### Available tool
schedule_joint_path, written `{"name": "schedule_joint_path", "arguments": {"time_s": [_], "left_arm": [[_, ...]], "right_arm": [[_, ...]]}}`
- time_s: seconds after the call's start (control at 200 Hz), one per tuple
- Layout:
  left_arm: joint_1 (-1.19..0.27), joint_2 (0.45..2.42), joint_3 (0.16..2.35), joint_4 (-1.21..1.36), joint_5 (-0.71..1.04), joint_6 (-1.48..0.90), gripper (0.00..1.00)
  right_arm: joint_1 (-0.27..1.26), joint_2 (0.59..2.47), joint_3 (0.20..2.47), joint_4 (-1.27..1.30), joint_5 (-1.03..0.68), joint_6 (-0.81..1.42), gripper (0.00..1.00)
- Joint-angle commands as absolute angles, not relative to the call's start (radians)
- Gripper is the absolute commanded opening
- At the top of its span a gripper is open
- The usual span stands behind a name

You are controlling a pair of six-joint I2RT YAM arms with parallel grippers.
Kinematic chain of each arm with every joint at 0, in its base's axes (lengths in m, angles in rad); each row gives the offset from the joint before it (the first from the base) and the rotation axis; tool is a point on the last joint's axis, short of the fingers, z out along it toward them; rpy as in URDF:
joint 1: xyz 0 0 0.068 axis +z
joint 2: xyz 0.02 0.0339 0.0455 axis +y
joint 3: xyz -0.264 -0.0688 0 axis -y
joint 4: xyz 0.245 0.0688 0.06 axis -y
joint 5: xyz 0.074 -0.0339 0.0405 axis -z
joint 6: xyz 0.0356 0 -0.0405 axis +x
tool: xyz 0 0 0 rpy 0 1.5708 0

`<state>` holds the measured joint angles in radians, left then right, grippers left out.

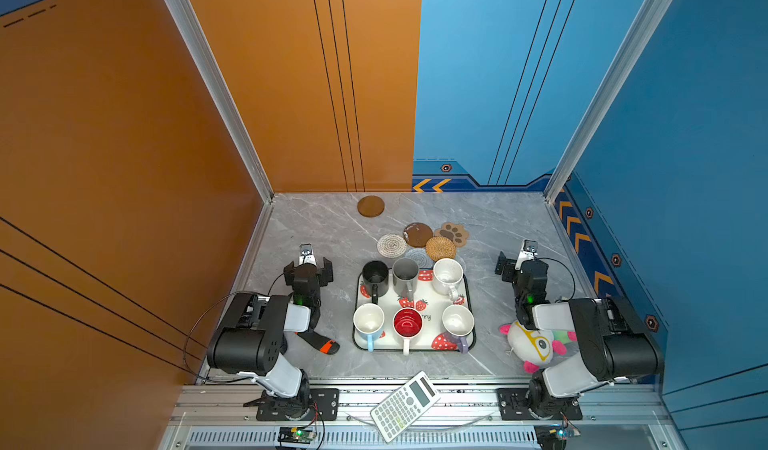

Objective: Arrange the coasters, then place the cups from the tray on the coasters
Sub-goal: 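Raise both arms from rest and reach toward the coasters beyond the tray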

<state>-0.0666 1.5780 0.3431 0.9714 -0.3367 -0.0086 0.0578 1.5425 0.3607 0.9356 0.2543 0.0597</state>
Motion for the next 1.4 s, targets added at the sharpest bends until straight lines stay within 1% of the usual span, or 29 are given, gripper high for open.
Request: {"name": "schedule_joint_path", "arguments": {"time_s": [0.0,1.037,1.097,1.147,1.207,1.237,1.287,1.397], "left_arm": [[-0.072,1.566,0.36,0.971,-0.347,-0.012,0.98],[-0.072,1.566,0.36,0.972,-0.346,-0.012,0.98],[-0.092,1.542,0.367,0.945,-0.414,-0.008,0.98],[-0.105,1.516,0.358,0.938,-0.386,0.019,0.98],[-0.167,1.465,0.384,0.88,-0.507,0.069,0.98],[-0.188,1.426,0.406,0.816,-0.528,0.086,0.98],[-0.202,1.378,0.452,0.711,-0.513,0.107,0.98],[-0.219,1.308,0.564,0.534,-0.471,0.081,0.98]], "right_arm": [[0.054,1.547,0.359,0.937,0.241,0.069,1.0],[0.048,1.546,0.363,0.932,0.232,0.07,1.0],[0.049,1.547,0.365,0.933,0.241,0.071,1.0],[0.055,1.523,0.379,0.886,0.262,0.075,1.0],[0.057,1.464,0.426,0.755,0.259,0.07,1.0],[0.057,1.434,0.453,0.682,0.259,0.07,1.0],[0.058,1.376,0.517,0.536,0.248,0.069,1.0],[0.055,1.302,0.634,0.332,0.181,0.107,1.0]]}}
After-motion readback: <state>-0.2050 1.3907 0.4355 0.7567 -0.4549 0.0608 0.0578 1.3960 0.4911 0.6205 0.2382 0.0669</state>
